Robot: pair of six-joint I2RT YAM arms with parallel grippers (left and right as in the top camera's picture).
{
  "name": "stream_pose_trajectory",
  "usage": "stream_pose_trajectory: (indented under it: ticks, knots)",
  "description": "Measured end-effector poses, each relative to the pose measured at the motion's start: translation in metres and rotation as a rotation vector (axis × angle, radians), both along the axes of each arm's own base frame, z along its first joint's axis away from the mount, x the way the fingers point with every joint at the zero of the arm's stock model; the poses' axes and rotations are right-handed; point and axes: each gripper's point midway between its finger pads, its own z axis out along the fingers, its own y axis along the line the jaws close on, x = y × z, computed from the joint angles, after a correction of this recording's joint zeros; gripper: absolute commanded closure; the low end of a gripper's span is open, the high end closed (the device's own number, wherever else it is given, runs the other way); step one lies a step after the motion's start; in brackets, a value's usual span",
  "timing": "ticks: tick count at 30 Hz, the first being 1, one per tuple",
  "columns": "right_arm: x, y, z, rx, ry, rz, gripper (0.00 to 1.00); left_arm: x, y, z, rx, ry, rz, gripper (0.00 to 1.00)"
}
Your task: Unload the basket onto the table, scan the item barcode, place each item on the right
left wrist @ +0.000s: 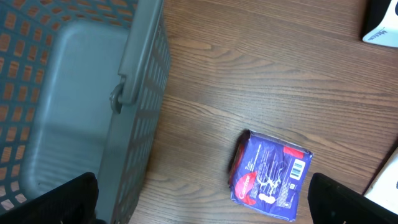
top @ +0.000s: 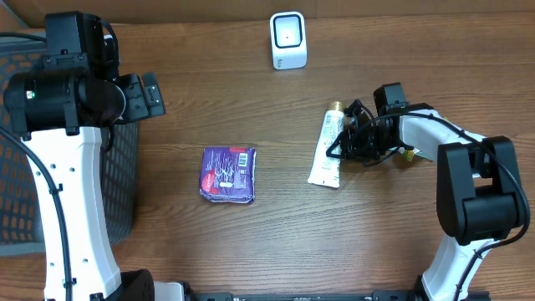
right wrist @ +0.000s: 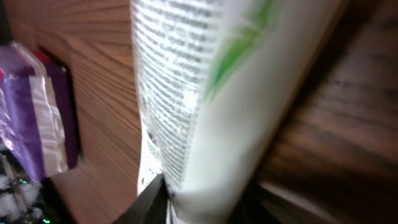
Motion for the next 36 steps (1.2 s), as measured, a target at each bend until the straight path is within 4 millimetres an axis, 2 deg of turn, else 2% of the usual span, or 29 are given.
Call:
stream_pose_trajectory:
  ticks: [3,11,16,19,21,25,28,32,36]
  knots:
    - [0.000,0.004,0.005,0.045,0.009,-0.007,0.96,0.000,0.000,0.000,0.000,0.000,0.000,0.00]
    - [-0.005,0.005,0.012,0.041,0.078,-0.033,0.96,0.000,0.000,0.000,0.000,0.000,0.000,0.00]
    - [-0.014,-0.003,0.030,-0.043,0.130,-0.016,0.96,0.000,0.000,0.000,0.000,0.000,0.000,0.00]
    - [-0.009,-0.006,0.057,-0.068,0.079,0.006,0.96,0.000,0.000,0.000,0.000,0.000,0.000,0.00]
    - [-0.001,-0.006,0.085,-0.069,0.005,0.023,0.96,0.000,0.000,0.000,0.000,0.000,0.000,0.00]
    - [0.009,0.003,0.152,-0.055,-0.183,0.074,0.96,0.000,0.000,0.000,0.000,0.000,0.000,0.01]
    - [0.008,0.018,0.199,-0.033,-0.323,0.126,0.96,0.000,0.000,0.000,0.000,0.000,0.000,0.01]
    - [-0.005,0.039,0.232,0.013,-0.416,0.189,0.96,0.000,0.000,0.000,0.000,0.000,0.000,0.00]
    - [-0.019,0.056,0.242,0.057,-0.432,0.239,0.96,0.000,0.000,0.000,0.000,0.000,0.000,0.00]
